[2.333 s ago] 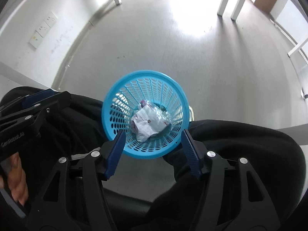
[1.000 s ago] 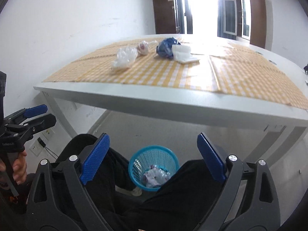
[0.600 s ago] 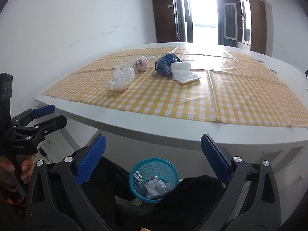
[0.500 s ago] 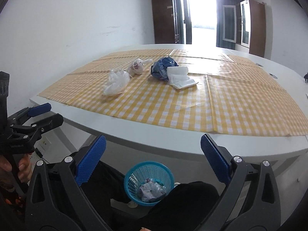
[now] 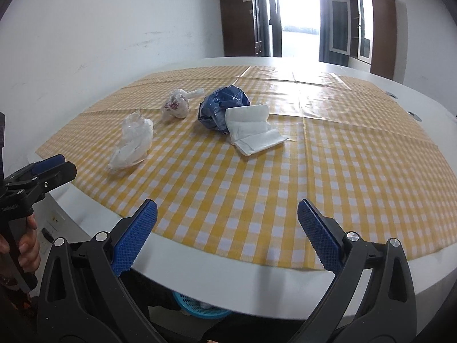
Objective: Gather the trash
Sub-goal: 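Raise both open grippers back up to the trash on the tablecloth, then grasp the crumpled clear bag with the left gripper while the right gripper grasps the white napkin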
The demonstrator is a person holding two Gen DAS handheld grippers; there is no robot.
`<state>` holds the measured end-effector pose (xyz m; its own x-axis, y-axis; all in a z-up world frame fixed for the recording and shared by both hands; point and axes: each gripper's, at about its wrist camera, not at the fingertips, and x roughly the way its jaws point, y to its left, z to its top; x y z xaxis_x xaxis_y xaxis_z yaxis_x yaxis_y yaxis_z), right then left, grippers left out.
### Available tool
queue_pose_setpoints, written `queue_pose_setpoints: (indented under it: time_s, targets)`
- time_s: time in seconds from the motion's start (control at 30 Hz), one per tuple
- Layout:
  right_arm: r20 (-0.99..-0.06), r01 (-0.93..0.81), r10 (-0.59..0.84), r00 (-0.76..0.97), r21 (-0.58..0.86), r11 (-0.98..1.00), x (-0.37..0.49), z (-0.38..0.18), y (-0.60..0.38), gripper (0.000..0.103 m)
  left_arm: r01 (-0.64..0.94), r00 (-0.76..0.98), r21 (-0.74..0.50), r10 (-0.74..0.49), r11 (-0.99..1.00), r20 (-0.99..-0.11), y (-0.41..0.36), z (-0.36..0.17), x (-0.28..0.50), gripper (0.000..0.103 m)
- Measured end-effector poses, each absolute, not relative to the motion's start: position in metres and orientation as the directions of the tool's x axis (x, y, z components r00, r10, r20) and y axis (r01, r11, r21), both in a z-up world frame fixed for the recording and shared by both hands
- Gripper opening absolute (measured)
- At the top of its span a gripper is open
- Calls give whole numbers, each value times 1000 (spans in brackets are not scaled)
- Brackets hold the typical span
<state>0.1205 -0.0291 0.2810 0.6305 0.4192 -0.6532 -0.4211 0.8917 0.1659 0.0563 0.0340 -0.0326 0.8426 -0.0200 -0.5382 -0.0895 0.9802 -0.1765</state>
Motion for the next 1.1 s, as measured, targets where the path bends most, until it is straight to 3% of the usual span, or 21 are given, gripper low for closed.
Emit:
queue_pose_setpoints:
  time_s: [0.4,0.5,0.7,0.77,0.9,1.0,1.1]
  targets:
    - [-707,-403,371,603,132,906,184,278,-19,93,-47,815,-115,-28,992,-578,27,-40,116,97]
    - [-727,-400,368,579,139,906,201,272,-13,87,-56,819,-96,-9,994,-574,28,-46,122,97]
    - [-774,-396,357,523,151,906,227,259,2,85,-43,800,-156,-59,987,-597,39,-52,128,95]
    - [-789,-388,341,512,142,911,235,256,6,83,-40,797,-141,-54,989,-602,37,-53,129,92]
    - [-803,-381,338,492,150,912,246,255,13,78,-24,771,-116,-55,993,-635,30,-60,136,71]
    - [-817,-387,337,468,153,909,253,251,20,68,-24,776,-101,-45,995,-629,27,-60,135,70]
    - [-816,-362,336,471,168,917,259,249,20,67,-26,784,-69,-22,997,-621,24,-60,133,62]
